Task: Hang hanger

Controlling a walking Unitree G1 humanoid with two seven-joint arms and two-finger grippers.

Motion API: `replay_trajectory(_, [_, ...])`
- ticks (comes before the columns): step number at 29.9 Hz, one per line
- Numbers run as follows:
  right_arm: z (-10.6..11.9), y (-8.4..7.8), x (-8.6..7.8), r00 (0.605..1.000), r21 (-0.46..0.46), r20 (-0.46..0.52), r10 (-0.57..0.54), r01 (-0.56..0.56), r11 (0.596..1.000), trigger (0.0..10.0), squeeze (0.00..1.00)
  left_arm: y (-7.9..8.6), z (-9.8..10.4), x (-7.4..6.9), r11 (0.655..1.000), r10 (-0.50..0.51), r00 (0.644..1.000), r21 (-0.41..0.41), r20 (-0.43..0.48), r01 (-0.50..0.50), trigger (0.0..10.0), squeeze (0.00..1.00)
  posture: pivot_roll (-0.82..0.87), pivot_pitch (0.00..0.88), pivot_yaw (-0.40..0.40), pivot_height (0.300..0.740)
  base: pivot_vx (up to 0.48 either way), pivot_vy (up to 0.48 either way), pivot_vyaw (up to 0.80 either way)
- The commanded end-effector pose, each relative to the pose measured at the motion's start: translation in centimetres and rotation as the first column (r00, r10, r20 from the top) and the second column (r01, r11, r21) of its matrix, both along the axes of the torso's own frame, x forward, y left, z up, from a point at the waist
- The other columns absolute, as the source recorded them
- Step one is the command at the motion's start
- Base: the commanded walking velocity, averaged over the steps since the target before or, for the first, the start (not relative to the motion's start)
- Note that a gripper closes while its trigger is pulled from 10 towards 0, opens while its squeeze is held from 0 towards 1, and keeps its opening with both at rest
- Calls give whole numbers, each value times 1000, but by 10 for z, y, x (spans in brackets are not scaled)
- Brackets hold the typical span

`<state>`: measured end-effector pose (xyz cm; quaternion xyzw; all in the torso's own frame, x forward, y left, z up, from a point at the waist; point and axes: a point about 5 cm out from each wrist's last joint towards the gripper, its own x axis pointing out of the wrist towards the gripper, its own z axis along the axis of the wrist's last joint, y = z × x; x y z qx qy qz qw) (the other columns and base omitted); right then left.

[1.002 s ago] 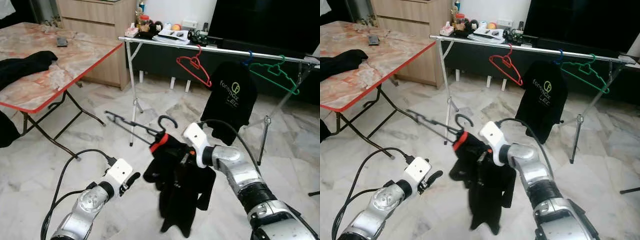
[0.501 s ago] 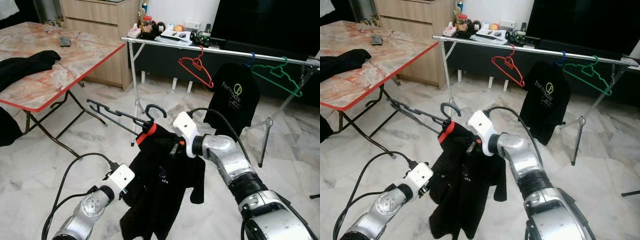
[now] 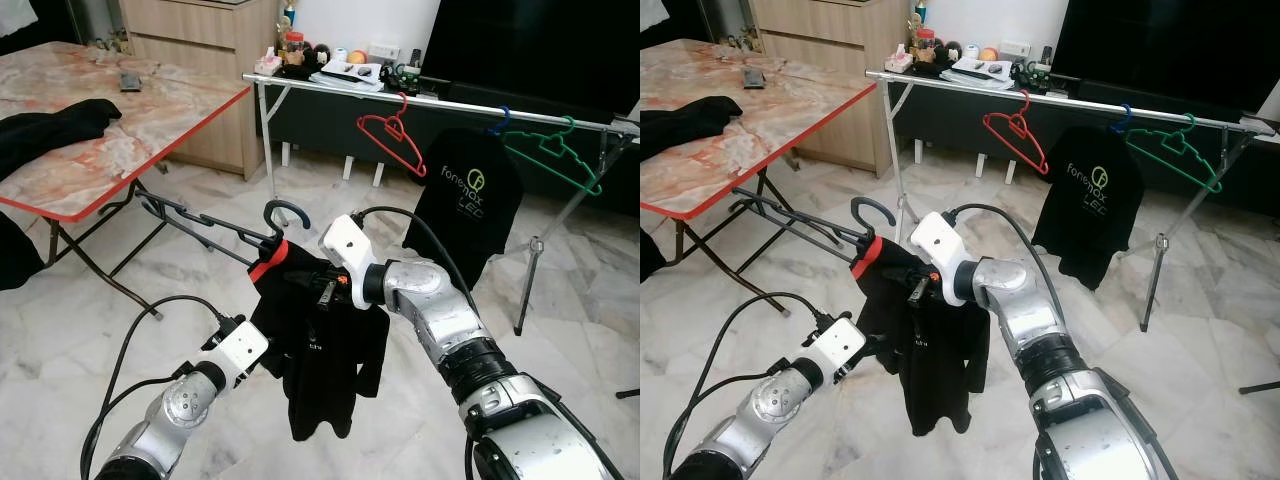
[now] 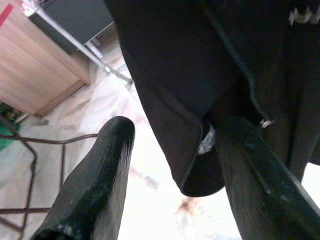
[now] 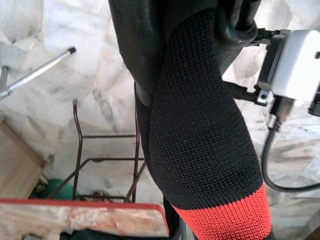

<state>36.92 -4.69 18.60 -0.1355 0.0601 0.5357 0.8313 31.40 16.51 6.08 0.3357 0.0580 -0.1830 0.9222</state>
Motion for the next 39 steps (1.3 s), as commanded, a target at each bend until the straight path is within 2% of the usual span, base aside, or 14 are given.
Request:
replay_trajectory(1, [22, 7, 1, 997, 19, 67, 28, -30, 999, 0, 0, -2, -2, 0, 999, -15, 1000, 33, 2, 15, 10000, 0, 122, 40, -101, 740, 0, 0, 0])
replay_trajectory(3, [23, 7, 1, 997, 19, 69, 30, -31, 999, 0, 0, -2, -1, 1, 999, -10, 1000, 37, 5, 10, 10000, 0, 122, 40, -101, 740, 0, 0, 0])
replay_trajectory(5, [27, 10, -1, 995, 23, 82, 52, -54, 998, 0, 0, 2, -1, 4, 995, 10, 1000, 97, 16, -12, 10000, 0, 119, 43, -102, 740, 0, 0, 0])
replay_trajectory(10, [30, 14, -2, 994, 26, 89, 67, -69, 997, 0, 0, 3, -1, 5, 989, 2, 999, 148, 32, -7, 10000, 0, 119, 46, -103, 740, 0, 0, 0])
replay_trajectory(14, [33, 19, -7, 991, 36, 101, 92, -96, 995, 0, 0, 11, 1, 10, 977, 75, 994, 194, 79, -89, 10000, 0, 119, 48, -104, 740, 0, 0, 0])
replay_trajectory(20, [33, 21, -10, 988, 35, 103, 111, -115, 993, 0, 0, 15, 3, 14, 961, 117, 987, 240, 111, -141, 10000, 0, 116, 48, -103, 740, 0, 0, 0])
replay_trajectory(21, [33, 21, -10, 988, 35, 104, 111, -116, 993, 0, 0, 16, 4, 14, 960, 129, 985, 234, 114, -153, 9608, 0, 116, 48, -104, 740, 0, 0, 0])
replay_trajectory(22, [33, 20, -11, 988, 30, 106, 113, -117, 993, 0, 0, 16, 4, 15, 960, 142, 983, 227, 119, -166, 2392, 0, 116, 48, -104, 740, 0, 0, 0])
replay_trajectory(23, [33, 20, -11, 988, 27, 107, 113, -117, 993, 0, 0, 17, 4, 15, 959, 147, 982, 226, 123, -172, 2392, 0, 116, 48, -104, 740, 0, 0, 0])
replay_trajectory(24, [32, 20, -12, 988, 24, 107, 114, -117, 993, 0, 0, 17, 4, 15, 959, 149, 981, 224, 126, -174, 0, 0, 116, 48, -104, 740, 0, 0, 0])
replay_trajectory(39, [28, 15, -14, 989, 7, 98, 111, -112, 994, 0, 0, 16, 4, 15, 961, 164, 976, 201, 142, -190, 0, 0, 115, 48, -107, 740, 0, 0, 0])
